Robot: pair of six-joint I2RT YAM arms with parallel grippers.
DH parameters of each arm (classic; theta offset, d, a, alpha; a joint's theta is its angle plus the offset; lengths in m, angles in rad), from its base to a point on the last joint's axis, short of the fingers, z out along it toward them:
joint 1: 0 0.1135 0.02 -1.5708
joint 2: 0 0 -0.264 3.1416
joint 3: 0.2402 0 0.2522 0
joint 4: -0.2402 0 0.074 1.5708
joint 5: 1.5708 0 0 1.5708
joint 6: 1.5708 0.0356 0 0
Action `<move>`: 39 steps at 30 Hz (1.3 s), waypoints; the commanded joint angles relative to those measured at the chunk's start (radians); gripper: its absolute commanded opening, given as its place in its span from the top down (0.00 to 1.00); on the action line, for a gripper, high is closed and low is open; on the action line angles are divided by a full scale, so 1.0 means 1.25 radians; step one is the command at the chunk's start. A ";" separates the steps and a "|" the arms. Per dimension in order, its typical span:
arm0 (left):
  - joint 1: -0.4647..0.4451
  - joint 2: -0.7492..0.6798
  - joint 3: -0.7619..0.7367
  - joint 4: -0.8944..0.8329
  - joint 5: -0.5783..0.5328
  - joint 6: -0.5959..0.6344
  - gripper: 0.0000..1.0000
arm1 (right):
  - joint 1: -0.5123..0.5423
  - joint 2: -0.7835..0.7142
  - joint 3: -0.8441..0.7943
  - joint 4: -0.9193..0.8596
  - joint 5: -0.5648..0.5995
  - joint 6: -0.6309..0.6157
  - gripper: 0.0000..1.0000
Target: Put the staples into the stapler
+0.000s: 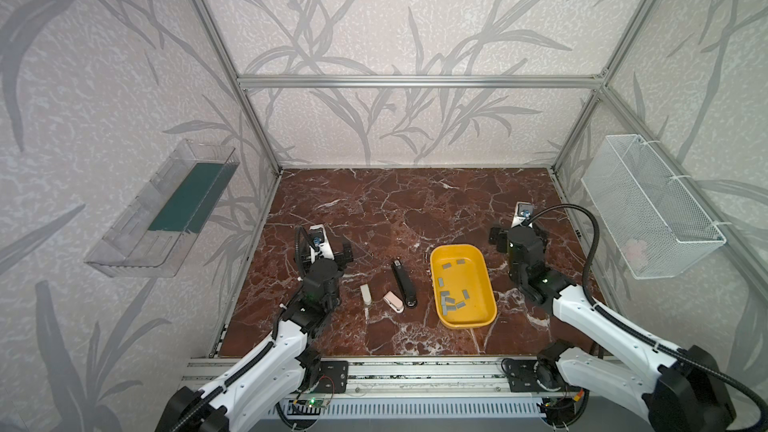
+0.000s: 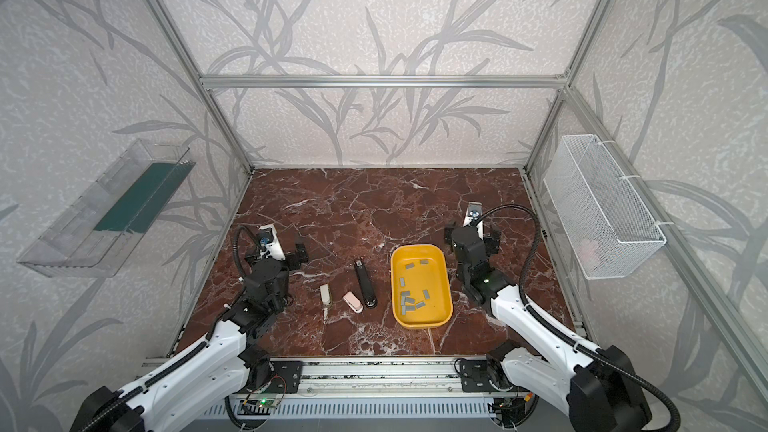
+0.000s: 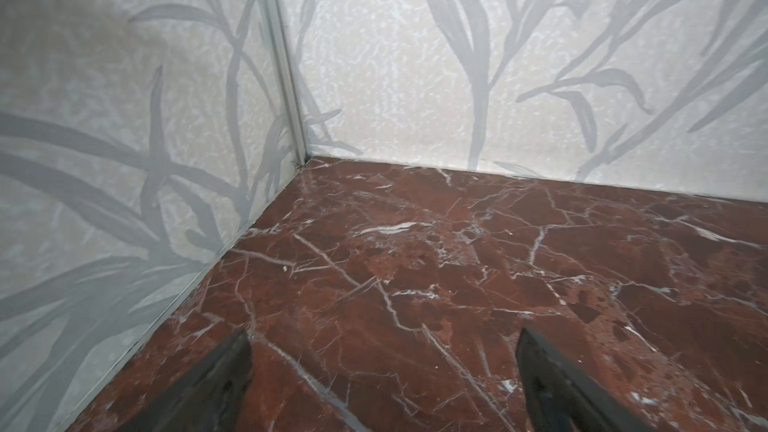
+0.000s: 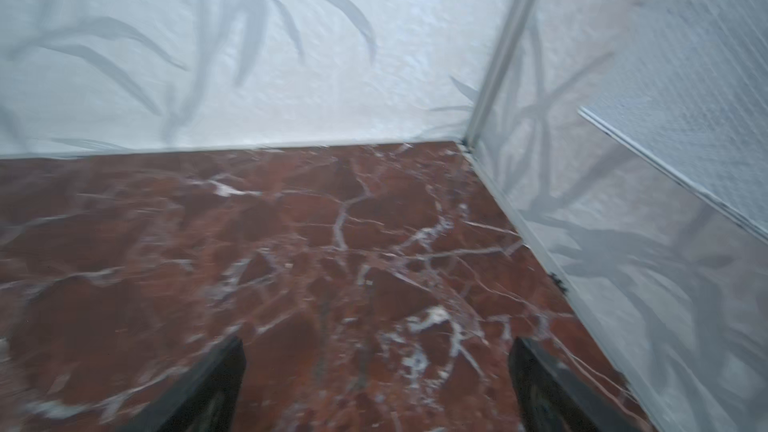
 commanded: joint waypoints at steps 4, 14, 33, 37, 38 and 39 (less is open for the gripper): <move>0.081 0.026 -0.008 0.061 -0.018 0.071 0.01 | -0.114 0.120 -0.091 0.268 -0.056 -0.083 0.01; 0.190 0.431 -0.028 0.493 0.059 0.141 0.01 | -0.166 0.365 -0.062 0.464 -0.265 -0.175 0.01; 0.302 0.617 0.100 0.414 0.283 0.079 0.01 | -0.200 0.419 -0.145 0.674 -0.367 -0.180 0.01; 0.302 0.618 0.099 0.418 0.282 0.080 0.01 | -0.200 0.414 -0.143 0.661 -0.368 -0.178 0.01; 0.302 0.618 0.099 0.420 0.282 0.081 0.01 | -0.200 0.413 -0.143 0.659 -0.369 -0.176 0.01; 0.303 0.620 0.098 0.422 0.282 0.081 0.01 | -0.200 0.417 -0.144 0.668 -0.367 -0.180 0.01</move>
